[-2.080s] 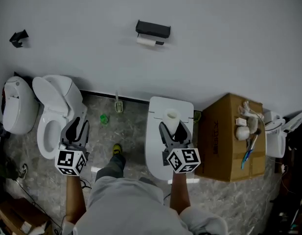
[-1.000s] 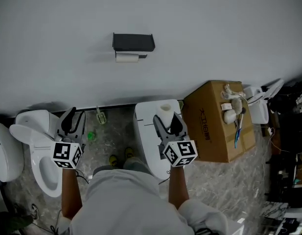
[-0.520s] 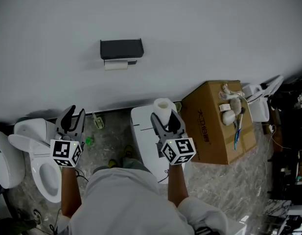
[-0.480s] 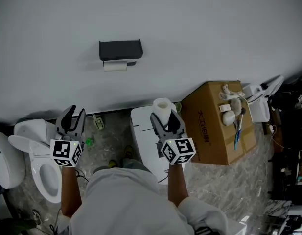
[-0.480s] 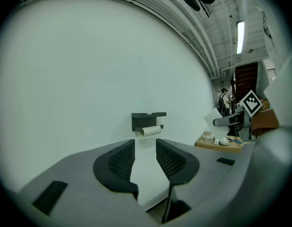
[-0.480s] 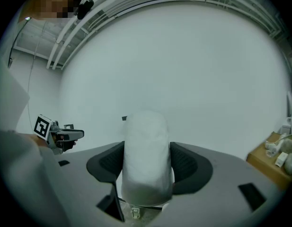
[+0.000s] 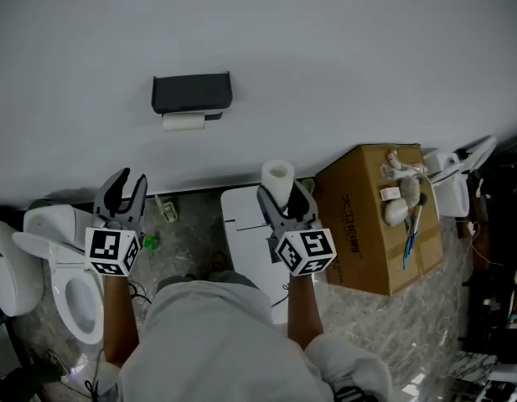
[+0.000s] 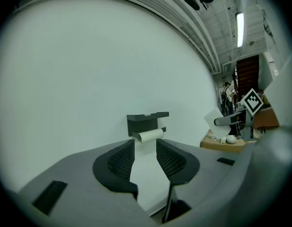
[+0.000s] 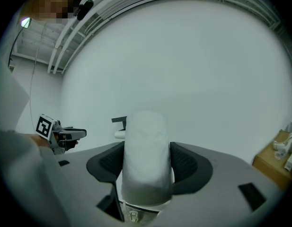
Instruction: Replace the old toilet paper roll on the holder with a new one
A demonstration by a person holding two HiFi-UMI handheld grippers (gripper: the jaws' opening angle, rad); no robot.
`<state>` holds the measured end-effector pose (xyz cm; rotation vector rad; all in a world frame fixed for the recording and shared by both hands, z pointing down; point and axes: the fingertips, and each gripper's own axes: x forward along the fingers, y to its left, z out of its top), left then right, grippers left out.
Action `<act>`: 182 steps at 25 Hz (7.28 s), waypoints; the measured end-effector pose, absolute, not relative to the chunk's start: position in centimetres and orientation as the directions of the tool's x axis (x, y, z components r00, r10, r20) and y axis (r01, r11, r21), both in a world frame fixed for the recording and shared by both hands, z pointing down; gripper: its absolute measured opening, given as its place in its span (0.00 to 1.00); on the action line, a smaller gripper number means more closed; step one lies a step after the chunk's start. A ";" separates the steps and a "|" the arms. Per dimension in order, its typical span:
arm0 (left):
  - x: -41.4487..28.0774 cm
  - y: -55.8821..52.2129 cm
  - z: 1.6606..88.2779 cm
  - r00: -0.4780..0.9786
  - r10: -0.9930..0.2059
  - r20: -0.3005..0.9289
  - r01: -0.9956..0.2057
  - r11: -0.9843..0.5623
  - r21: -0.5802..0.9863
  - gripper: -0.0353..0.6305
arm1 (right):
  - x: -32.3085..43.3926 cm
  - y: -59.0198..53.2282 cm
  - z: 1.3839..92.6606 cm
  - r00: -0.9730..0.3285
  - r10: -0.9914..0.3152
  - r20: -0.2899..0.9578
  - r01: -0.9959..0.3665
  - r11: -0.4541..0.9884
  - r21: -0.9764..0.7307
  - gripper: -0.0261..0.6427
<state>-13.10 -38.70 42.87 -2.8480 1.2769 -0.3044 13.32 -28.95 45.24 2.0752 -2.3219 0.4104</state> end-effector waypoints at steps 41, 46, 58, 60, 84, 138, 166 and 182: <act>-0.4 -49.0 48.2 0.420 -0.785 0.456 -0.129 -0.549 -0.826 0.41 | 19.8 -33.8 47.7 -0.156 -0.969 0.190 -0.964 0.108 -0.244 0.48; 0.2 -49.6 48.6 0.399 -0.797 0.453 -0.100 -0.529 -0.843 0.41 | 20.4 -33.9 47.9 -0.153 -0.969 0.196 -0.964 0.103 -0.245 0.48; 1.3 -50.0 48.7 0.400 -0.802 0.442 -0.062 -0.506 -0.861 0.37 | 20.8 -34.5 48.3 -0.159 -0.966 0.203 -0.962 0.105 -0.254 0.48; 1.9 -49.9 48.6 0.411 -0.796 0.445 -0.062 -0.512 -0.857 0.37 | 21.0 -34.5 48.4 -0.157 -0.966 0.204 -0.961 0.102 -0.256 0.48; 14.0 -46.4 48.8 0.626 -0.656 0.422 0.020 -0.528 -0.849 0.36 | 26.1 -31.3 49.1 -0.019 -0.975 0.222 -0.964 -0.041 -0.264 0.48; -9.9 -41.9 39.6 0.548 -0.834 -0.072 -0.835 -0.549 0.008 0.36 | 17.5 -38.6 47.1 -0.234 -0.915 0.329 -0.941 0.298 0.159 0.48; -15.4 -43.0 41.2 0.440 -0.898 -0.002 -0.897 -0.439 -0.053 0.36 | 13.7 -47.4 49.6 -0.078 -0.879 0.471 -0.401 0.460 0.792 0.48; -19.8 -42.9 41.6 0.380 -0.925 0.001 -0.925 -0.380 -0.025 0.36 | 7.3 -48.5 48.5 -0.137 -0.879 0.456 -0.273 0.476 0.836 0.48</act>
